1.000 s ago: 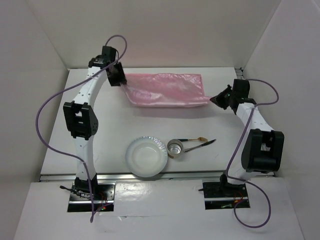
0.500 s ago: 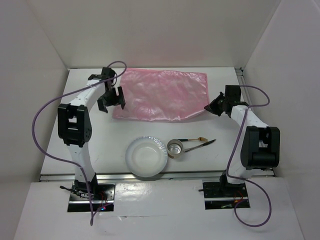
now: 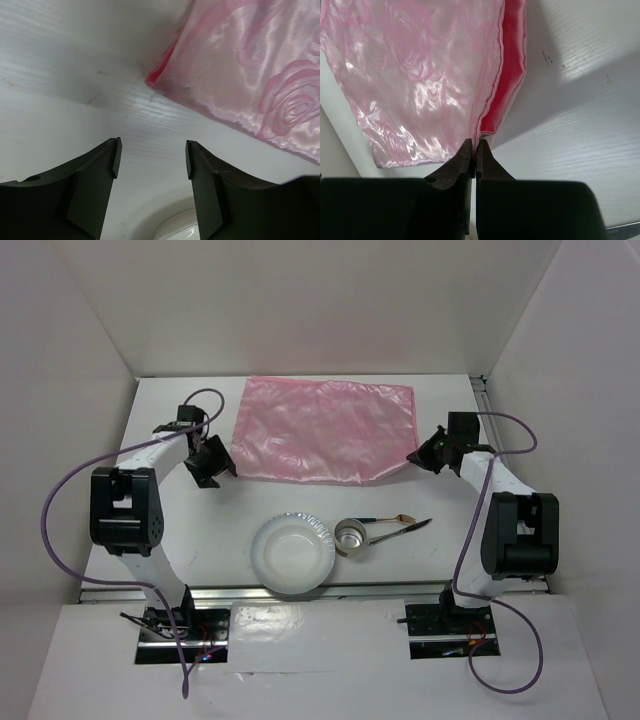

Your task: Set the dinner table for one person

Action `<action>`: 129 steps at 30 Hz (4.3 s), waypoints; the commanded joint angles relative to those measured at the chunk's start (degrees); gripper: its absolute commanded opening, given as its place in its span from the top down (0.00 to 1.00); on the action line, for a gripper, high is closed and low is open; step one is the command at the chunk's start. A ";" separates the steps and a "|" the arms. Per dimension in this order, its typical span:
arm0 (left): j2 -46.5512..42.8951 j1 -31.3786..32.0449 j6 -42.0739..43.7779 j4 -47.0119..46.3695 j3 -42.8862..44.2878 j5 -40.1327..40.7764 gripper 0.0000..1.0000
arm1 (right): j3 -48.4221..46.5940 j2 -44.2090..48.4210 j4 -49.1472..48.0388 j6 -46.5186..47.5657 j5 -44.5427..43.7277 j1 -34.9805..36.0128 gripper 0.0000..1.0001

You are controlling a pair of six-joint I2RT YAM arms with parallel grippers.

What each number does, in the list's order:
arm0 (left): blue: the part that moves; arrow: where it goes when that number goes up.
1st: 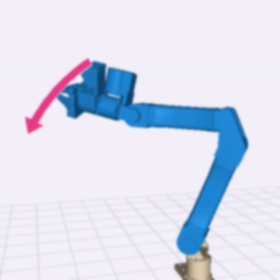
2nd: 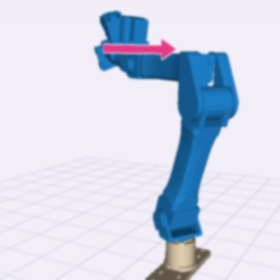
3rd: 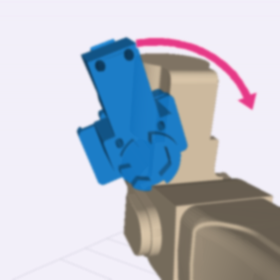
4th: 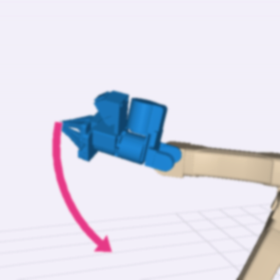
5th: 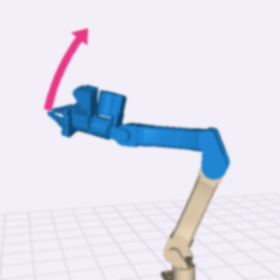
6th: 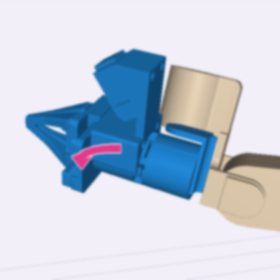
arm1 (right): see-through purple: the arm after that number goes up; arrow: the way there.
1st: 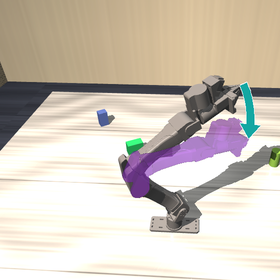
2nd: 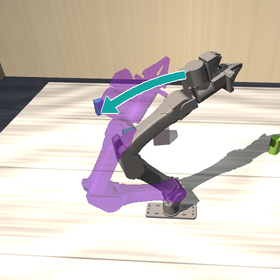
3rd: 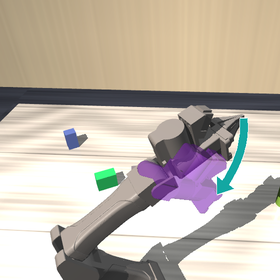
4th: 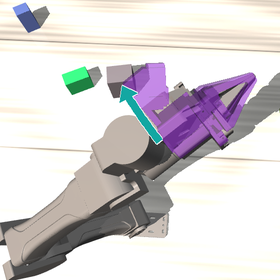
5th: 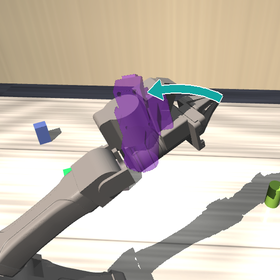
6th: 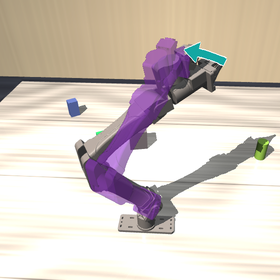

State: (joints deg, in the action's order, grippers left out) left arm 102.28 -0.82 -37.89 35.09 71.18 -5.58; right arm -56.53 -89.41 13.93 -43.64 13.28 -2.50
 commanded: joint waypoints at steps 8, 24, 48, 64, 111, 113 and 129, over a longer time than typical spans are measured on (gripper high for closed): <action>6.69 0.29 -4.30 -7.33 4.23 -3.30 0.29 | 0.55 0.02 -1.10 0.75 -0.80 0.57 1.00; 12.15 0.29 -5.44 -7.59 8.62 0.14 1.00 | 0.55 -0.51 -0.57 1.27 -0.27 0.57 1.00; -7.70 -0.76 -3.51 -4.33 -10.96 6.02 1.00 | 10.03 3.79 1.27 1.89 -4.05 0.57 1.00; -6.57 -0.76 -4.21 -3.81 -12.11 6.55 1.00 | 14.52 10.39 3.56 1.89 -6.51 0.57 1.00; -40.49 19.45 -4.30 8.85 -17.48 4.62 0.12 | 5.38 20.25 28.43 9.28 -11.24 41.52 0.15; -40.49 19.45 -4.30 8.85 -17.48 4.62 0.12 | 5.91 19.10 27.81 8.14 -13.01 43.01 0.23; -40.14 19.98 -4.21 6.66 -18.18 5.14 0.12 | 5.31 13.91 25.87 7.51 -18.46 43.55 0.88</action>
State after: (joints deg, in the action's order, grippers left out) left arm 62.76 18.96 -42.22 43.22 51.81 -0.82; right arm -47.92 -75.46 40.21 -36.49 -2.24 40.58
